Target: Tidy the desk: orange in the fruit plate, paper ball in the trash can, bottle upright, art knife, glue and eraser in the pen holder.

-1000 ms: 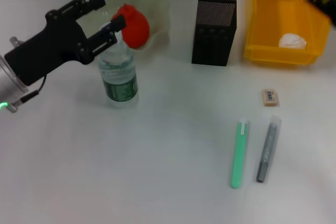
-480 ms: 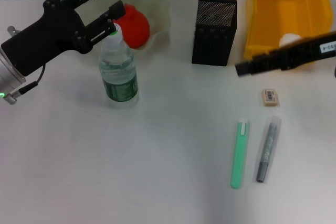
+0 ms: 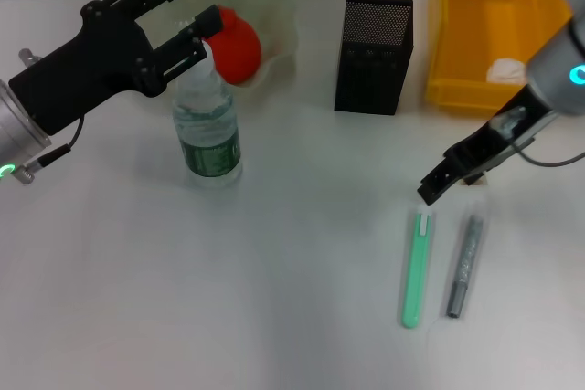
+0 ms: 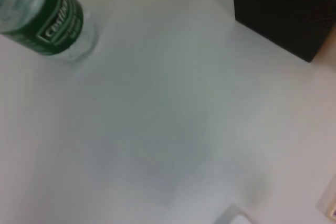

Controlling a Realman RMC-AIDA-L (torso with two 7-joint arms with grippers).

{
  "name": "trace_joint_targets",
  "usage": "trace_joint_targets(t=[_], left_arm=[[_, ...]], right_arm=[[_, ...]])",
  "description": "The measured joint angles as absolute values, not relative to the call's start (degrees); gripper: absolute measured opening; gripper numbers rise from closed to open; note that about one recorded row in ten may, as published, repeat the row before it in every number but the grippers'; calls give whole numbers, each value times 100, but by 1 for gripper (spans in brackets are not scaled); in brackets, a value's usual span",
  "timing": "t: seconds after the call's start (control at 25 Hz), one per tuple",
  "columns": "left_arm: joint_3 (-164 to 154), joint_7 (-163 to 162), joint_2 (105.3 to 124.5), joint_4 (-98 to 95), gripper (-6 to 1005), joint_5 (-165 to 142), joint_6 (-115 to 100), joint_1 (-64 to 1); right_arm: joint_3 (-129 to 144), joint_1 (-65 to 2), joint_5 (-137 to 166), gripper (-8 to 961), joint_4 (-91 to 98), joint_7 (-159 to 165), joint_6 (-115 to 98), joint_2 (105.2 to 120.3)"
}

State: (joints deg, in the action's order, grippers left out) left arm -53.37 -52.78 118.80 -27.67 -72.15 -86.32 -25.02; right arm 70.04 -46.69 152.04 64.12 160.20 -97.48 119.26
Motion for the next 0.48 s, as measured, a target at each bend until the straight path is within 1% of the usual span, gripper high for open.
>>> trace_joint_targets(t=[0.2, 0.48], left_arm=[[-5301, -5175, 11879, -2751, 625, -7215, -8593, -2442], [-5328, -5131, 11878, -2750, 625, -7216, -8434, -2487]], right_arm=[[7262, -5073, 15220, 700, 5403, 16006, -9131, 11930], [7360, -5423, 15181, 700, 4763, 15965, -8786, 11948]])
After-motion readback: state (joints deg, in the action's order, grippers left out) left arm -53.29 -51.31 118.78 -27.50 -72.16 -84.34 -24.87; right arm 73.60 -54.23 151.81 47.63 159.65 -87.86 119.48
